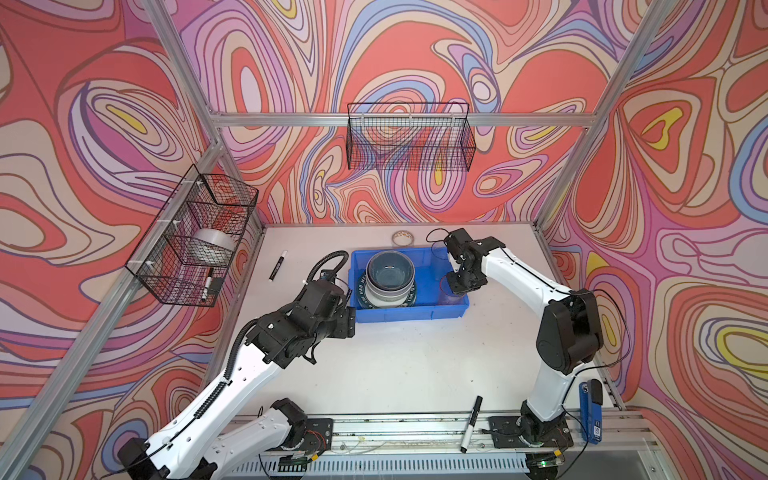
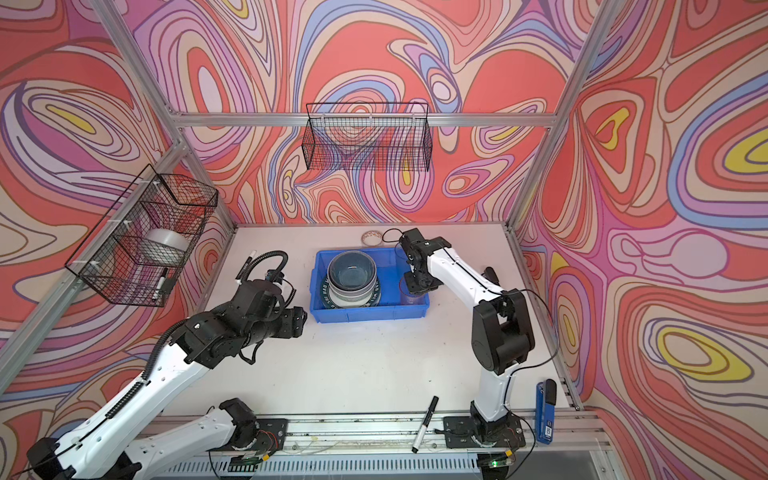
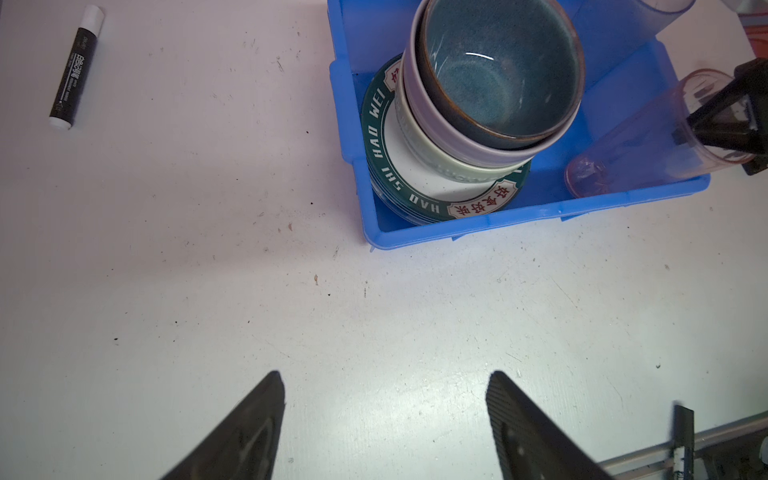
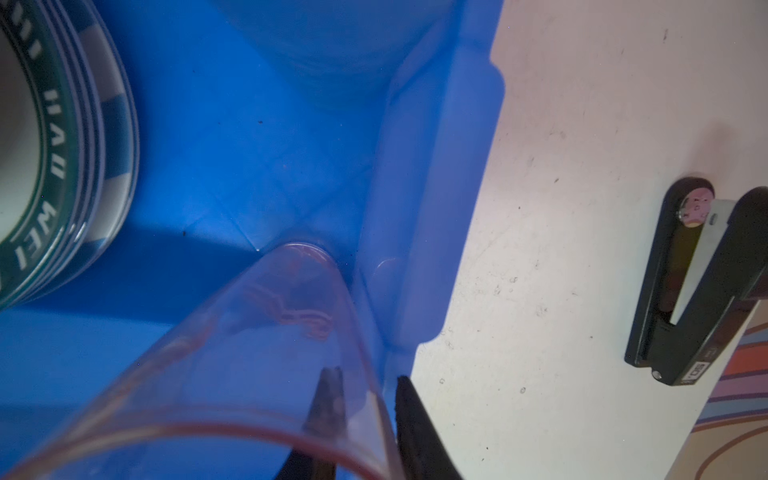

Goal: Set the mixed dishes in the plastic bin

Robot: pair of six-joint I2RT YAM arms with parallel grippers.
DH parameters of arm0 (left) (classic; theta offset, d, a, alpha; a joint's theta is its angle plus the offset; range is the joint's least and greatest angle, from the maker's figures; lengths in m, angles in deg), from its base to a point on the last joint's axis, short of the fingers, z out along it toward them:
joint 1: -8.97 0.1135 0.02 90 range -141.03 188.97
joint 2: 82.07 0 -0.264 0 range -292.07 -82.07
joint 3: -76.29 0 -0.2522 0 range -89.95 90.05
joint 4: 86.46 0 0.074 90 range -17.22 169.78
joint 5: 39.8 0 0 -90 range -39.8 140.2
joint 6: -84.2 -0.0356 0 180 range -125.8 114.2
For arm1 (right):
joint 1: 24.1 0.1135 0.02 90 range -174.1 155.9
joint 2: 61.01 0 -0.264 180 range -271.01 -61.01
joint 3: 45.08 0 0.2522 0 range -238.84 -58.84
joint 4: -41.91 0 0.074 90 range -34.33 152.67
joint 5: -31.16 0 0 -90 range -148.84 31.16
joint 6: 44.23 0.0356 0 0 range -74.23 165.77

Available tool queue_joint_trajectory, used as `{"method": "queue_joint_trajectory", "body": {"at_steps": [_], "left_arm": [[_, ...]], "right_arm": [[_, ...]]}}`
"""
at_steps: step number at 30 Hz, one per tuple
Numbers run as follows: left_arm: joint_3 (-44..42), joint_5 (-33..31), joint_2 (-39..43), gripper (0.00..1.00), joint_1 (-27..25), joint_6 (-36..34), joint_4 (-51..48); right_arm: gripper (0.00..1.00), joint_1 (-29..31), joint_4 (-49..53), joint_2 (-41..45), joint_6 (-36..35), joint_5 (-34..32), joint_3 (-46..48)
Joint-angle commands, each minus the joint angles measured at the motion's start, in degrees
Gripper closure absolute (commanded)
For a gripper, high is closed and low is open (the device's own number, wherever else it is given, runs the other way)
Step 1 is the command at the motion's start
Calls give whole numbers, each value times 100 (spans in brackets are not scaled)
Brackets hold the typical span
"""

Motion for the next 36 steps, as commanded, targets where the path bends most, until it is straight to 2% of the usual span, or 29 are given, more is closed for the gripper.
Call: {"method": "queue_joint_trajectory", "body": {"at_steps": [1,7,13,15,20,26,29,31,36], "left_arm": [[-97,-105,-23,20,66,-56,-15],[-156,-127,-48,20,91,-56,74],[-152,-185,-170,18,160,-173,340],[-109,-297,-229,14,225,-218,447],[8,-433,-379,10,647,-428,677],[-308,-44,-419,9,1542,-688,1295],[-577,-206,-433,8,1712,-908,1679],[-754,-228,-469,6,1853,-961,1945],[-1061,-371,-727,6,2052,-1241,2681]], "right_arm": [[69,-28,77,53,35,23,-224],[56,-38,69,267,96,-90,-332],[50,-37,-73,847,165,-229,-282],[49,-46,-121,1032,202,-312,-266],[37,-132,-485,1592,279,-593,-50],[27,-522,-1077,2179,374,-777,536],[19,-833,-1512,2408,387,-830,974],[10,-1067,-1861,2533,452,-838,1313],[5,-1550,-2621,2569,677,-673,1986]]}}
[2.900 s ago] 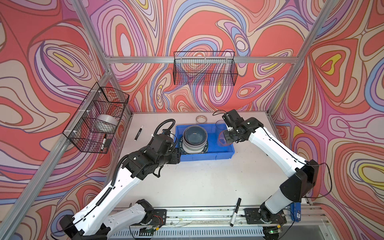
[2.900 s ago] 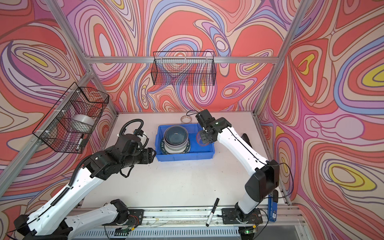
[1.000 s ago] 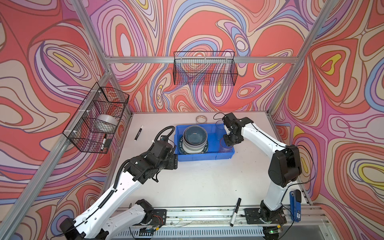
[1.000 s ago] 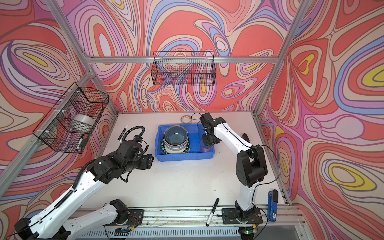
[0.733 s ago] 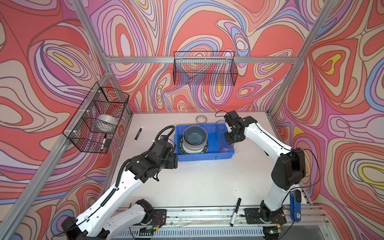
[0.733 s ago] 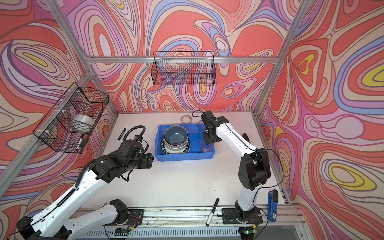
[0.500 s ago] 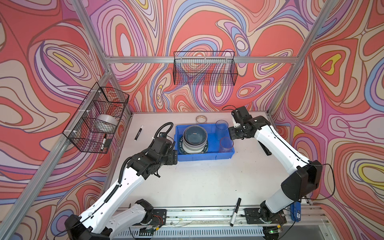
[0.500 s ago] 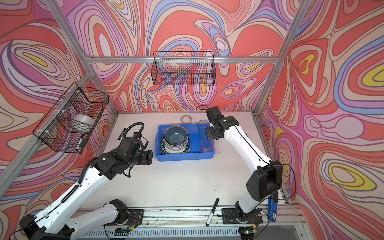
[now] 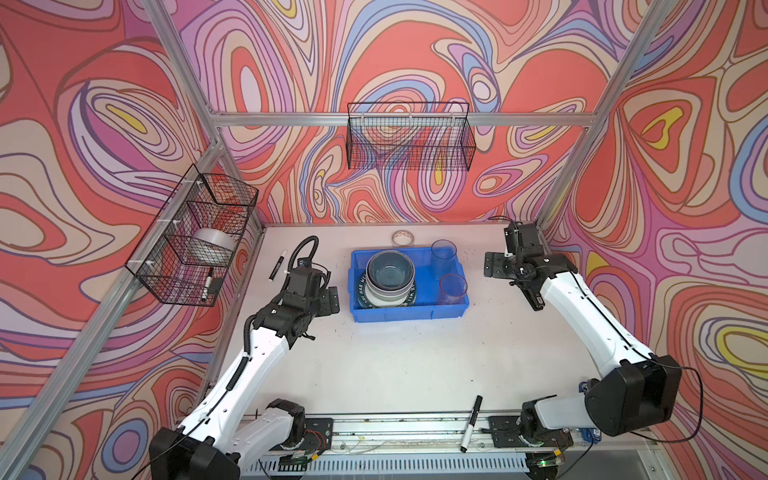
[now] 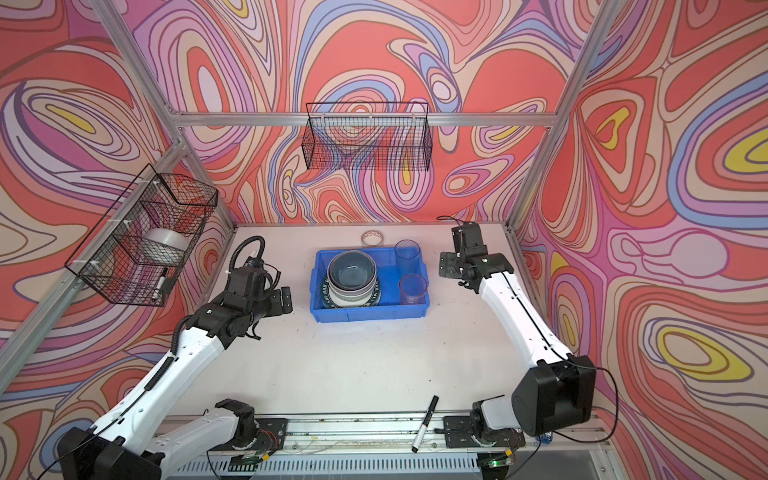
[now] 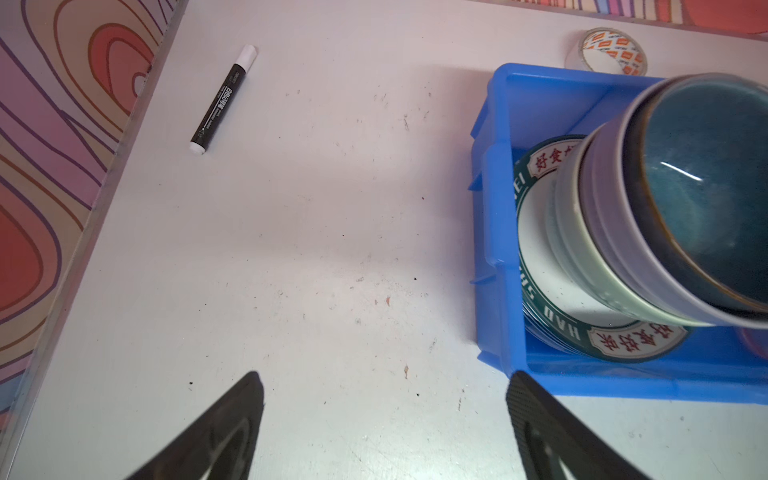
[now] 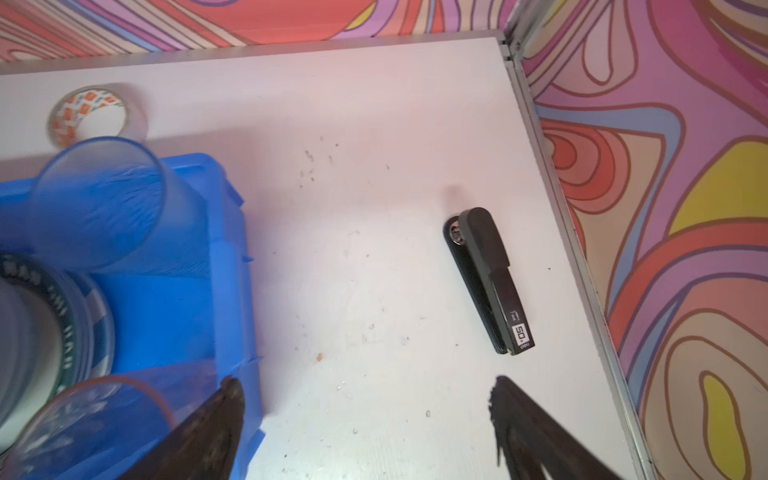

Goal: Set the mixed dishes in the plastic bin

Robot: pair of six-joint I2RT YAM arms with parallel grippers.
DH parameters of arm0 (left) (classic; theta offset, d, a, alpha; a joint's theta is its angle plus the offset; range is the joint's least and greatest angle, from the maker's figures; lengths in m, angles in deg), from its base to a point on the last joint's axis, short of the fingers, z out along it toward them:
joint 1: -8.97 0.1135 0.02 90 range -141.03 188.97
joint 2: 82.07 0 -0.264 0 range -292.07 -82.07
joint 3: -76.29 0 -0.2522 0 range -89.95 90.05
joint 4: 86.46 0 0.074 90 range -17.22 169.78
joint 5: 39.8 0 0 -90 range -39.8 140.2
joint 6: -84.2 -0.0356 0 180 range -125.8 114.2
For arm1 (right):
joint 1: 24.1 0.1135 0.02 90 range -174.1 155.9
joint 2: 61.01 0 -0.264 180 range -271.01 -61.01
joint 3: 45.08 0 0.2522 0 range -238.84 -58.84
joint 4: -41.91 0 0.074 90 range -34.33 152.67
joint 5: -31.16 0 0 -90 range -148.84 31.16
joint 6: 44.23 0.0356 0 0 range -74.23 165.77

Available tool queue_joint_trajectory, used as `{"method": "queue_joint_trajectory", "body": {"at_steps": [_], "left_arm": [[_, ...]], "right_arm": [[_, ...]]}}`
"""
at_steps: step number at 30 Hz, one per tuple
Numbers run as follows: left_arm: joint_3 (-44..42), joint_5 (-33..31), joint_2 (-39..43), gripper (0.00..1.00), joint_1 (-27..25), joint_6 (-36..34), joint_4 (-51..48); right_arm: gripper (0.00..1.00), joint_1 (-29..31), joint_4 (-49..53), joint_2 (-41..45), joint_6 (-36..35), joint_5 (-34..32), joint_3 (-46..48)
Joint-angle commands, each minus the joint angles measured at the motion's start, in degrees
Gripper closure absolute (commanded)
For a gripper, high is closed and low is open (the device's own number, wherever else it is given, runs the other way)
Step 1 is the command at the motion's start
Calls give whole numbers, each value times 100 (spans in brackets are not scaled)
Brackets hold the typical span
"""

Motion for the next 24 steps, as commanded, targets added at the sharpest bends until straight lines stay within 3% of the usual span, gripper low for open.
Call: {"method": "queue_joint_trajectory", "body": {"at_steps": [1,3,10,16,24], "left_arm": [[-296,-288,-177,5,99,-466,990],[-547,-551,-297,3,153,-566,1465],[-1485,-385,-631,2,550,-857,3162],[-1739,-791,-1209,1,731,-1245,3906],[-2349,-491,-1638,1,1012,-1420,5414]], "right_arm": [[4,-194,-1008,78,141,-9,482],[3,-262,-1405,20,147,-192,763],[2,-517,-2763,-293,381,-161,1638],[2,-549,-4019,-557,219,-301,2318],[2,-572,-5376,-1021,126,-324,2916]]}}
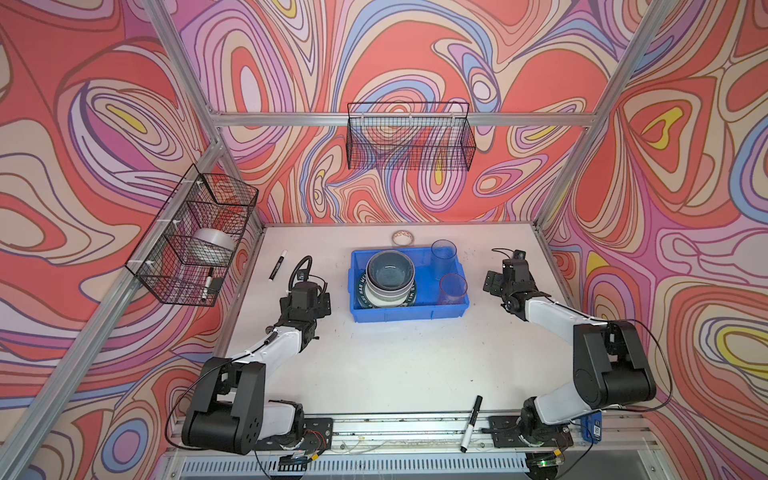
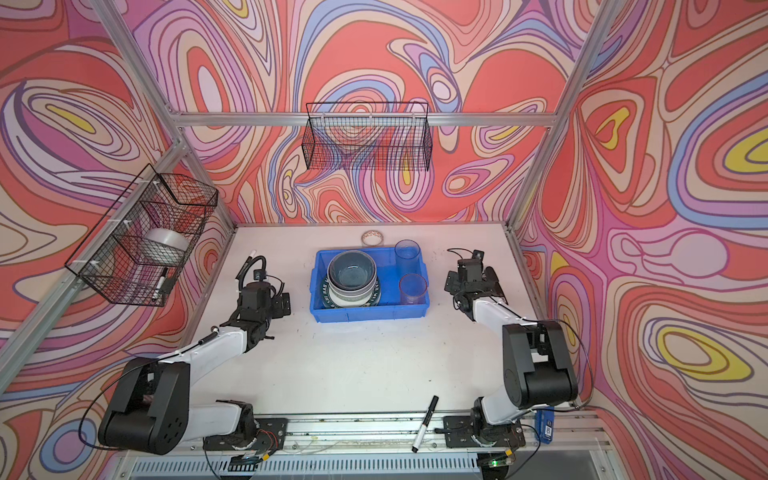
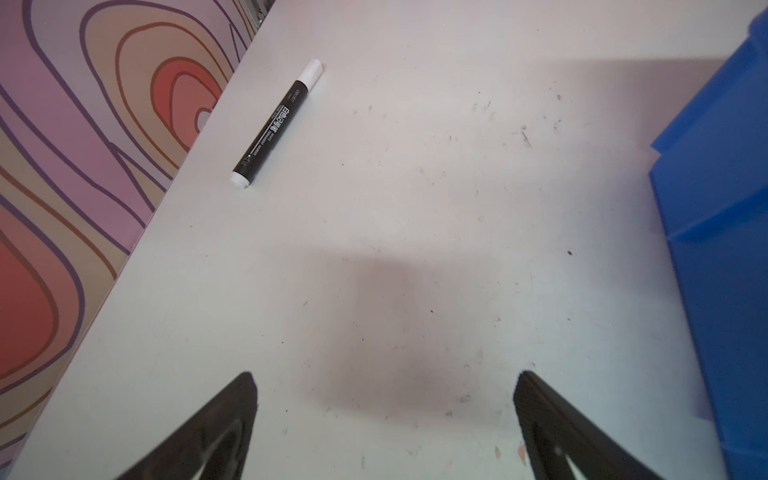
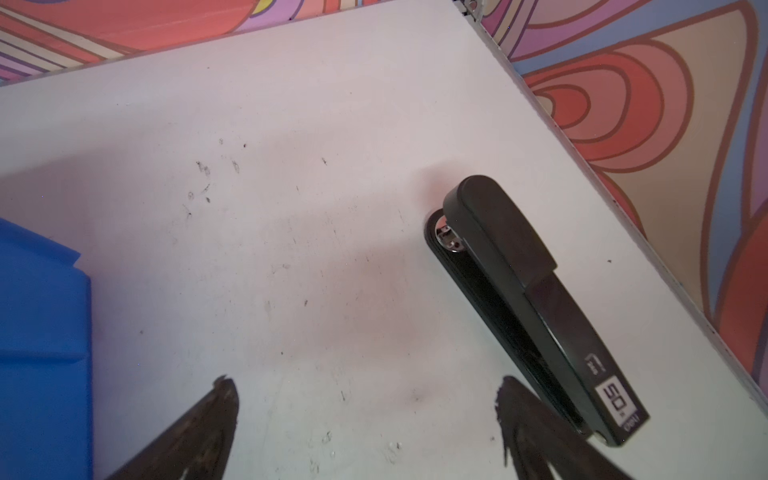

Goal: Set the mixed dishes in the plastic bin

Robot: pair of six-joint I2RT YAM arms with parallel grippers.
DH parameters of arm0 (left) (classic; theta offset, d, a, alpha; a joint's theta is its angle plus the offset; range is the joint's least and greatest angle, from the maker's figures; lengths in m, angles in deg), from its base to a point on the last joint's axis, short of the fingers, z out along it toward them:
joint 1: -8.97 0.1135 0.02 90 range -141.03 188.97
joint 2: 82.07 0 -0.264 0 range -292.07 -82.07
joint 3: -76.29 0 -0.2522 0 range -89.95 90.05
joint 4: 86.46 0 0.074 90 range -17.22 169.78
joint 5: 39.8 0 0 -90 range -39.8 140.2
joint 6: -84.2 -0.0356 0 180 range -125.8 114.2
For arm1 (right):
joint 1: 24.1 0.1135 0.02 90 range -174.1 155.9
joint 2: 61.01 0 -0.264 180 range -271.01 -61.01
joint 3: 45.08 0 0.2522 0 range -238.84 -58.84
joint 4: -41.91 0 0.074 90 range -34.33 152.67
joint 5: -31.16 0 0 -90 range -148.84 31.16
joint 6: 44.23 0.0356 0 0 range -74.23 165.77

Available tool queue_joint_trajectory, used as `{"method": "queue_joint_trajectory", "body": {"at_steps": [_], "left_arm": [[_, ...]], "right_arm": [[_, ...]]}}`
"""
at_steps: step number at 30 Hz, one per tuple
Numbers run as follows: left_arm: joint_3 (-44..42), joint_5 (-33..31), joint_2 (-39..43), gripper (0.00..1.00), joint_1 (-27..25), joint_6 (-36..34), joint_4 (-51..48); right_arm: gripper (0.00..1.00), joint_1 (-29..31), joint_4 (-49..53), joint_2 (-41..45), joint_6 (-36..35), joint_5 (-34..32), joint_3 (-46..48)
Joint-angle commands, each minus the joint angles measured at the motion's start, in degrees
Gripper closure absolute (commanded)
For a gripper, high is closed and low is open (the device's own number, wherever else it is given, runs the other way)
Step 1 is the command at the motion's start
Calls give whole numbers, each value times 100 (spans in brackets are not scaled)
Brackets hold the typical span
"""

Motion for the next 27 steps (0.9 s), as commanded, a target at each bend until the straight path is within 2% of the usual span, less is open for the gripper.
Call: {"method": "queue_joint_trajectory", "body": {"at_steps": [1,6,10,15,18,23,25,27], "left_arm": [[-183,67,-82,1,88,-308,992],[-268,242,-158,1,161,-542,1473],[-445,519,-359,1,189,-740,2391],[-873,746,-980,0,225,-914,3874],[-1058,798,-1207,0,252,-913,4415],[-989,768,-1182,0,297,-833,4214],[-776,766,-1166,0,403,-669,3757],[-776,1039,-1137,0,544,-593,3718]], "right_arm": [[2,-40,-970,-220,-66,-90,182],[2,-41,-2176,-440,-110,-21,643],[2,-46,-2021,-580,-196,56,476],[3,-50,-2424,-456,-432,-3,737],[3,-48,-2701,-417,-578,-52,865],[3,-48,-2727,-491,-760,143,800],[3,-44,-2817,-501,-822,151,823],[3,-50,-2880,-471,-833,145,871]]}}
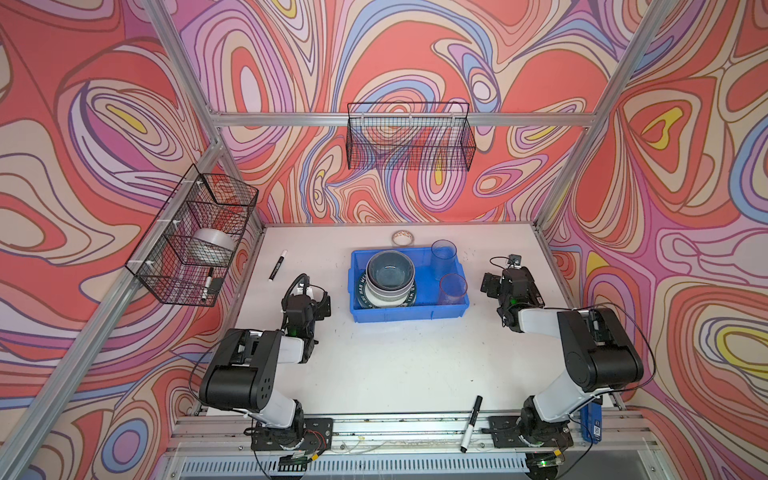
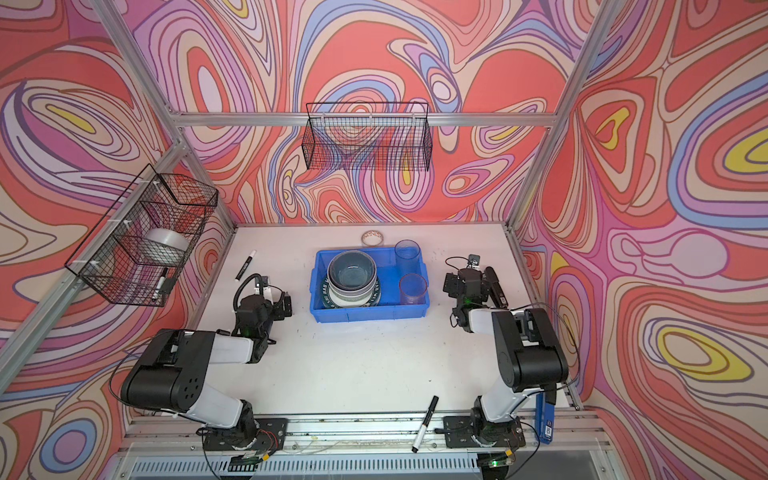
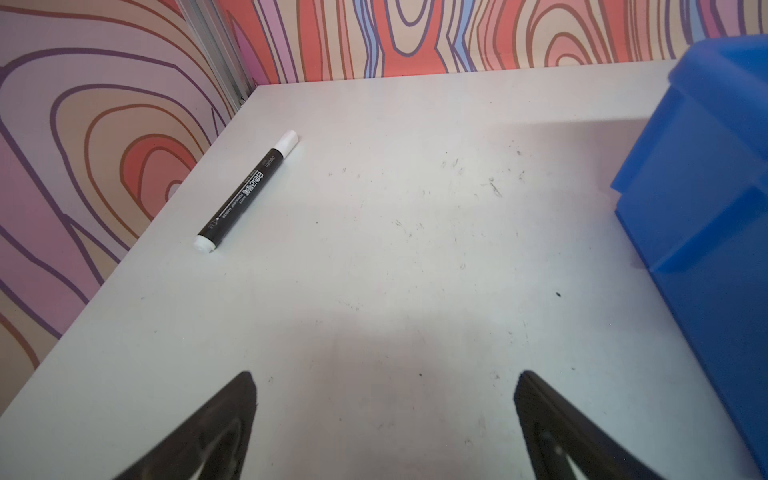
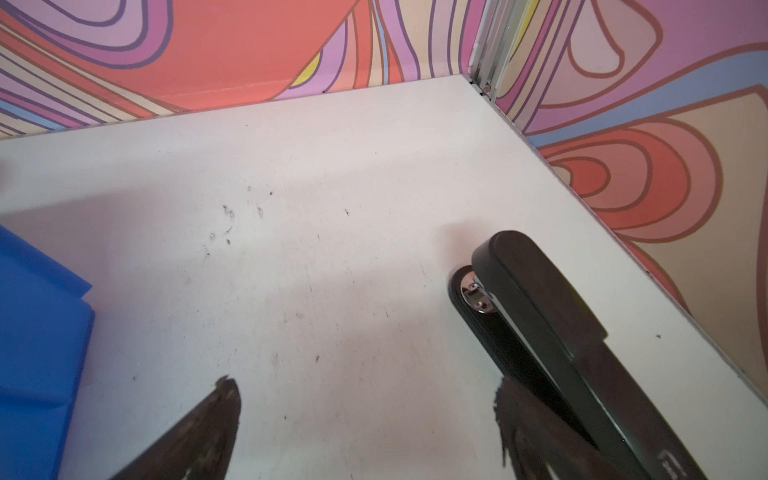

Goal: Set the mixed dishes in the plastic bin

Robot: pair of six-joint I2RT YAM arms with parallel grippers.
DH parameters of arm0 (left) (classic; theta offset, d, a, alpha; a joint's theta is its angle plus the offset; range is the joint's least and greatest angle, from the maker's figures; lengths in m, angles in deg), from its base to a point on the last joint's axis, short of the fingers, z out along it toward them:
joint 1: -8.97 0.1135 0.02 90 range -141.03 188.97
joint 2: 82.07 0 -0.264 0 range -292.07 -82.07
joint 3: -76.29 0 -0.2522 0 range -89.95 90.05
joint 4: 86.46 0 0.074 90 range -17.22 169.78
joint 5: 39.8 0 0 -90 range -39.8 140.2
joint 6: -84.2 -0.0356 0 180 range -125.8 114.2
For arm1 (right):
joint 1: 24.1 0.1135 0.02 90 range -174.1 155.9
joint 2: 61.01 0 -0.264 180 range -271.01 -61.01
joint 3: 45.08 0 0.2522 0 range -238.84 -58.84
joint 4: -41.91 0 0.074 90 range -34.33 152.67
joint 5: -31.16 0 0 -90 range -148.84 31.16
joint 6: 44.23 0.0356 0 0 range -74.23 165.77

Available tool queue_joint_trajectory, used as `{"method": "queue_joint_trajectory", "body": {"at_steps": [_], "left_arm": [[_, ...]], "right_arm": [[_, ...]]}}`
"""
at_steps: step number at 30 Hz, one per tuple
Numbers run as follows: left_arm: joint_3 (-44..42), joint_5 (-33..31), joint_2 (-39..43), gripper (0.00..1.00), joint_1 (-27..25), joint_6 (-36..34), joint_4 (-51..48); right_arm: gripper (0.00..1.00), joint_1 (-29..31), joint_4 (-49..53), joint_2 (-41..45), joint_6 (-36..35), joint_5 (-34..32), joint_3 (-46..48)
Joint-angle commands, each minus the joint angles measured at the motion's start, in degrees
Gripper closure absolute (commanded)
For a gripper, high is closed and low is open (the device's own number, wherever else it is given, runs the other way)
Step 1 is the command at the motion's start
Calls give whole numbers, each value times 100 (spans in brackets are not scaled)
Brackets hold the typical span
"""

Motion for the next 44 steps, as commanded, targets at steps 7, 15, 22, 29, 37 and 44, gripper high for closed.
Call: {"method": "queue_joint_trajectory", "body": {"at_steps": [7,15,22,29,37,44], "left_arm": [[102,107,11,0,149,139,128],[95,66,11,0,149,165,146],[97,66,9,0,149,160,136],[97,66,11,0,149,160,136],[97,66,7,0,149,161,136],[142,66,-3,0,149,168,57]], "right_arm": [[3,-27,-283,81,-180,145,74],[2,-204,-1440,-149,-248,245,477],[2,-307,-1890,-141,-243,622,754],[2,-344,-2487,-353,-439,1068,977],[1,-344,-2561,-367,-440,1052,990],[2,-344,-2575,-350,-451,1053,1012]]}}
